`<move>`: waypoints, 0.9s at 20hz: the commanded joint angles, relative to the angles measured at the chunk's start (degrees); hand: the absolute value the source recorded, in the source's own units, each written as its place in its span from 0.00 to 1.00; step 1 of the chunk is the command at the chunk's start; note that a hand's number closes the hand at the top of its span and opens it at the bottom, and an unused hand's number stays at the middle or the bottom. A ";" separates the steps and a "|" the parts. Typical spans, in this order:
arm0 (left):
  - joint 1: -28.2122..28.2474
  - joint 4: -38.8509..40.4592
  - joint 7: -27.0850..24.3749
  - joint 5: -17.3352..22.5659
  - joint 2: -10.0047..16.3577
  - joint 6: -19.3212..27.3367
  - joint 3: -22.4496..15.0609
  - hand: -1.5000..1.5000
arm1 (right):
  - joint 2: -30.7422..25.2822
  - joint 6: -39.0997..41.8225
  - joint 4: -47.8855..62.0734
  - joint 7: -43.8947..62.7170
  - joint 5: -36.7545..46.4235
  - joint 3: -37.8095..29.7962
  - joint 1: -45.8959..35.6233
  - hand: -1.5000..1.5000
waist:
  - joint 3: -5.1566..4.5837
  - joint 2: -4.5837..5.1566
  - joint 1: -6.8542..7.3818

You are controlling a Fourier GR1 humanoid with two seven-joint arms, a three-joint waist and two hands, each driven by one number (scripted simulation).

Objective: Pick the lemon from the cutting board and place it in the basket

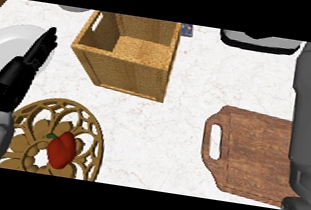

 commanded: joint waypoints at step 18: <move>0.39 -0.92 -0.51 0.43 0.43 -2.21 0.43 0.50 | 8.92 -1.65 27.86 21.46 -7.40 6.17 -31.68 1.00 | -0.07 0.48 1.81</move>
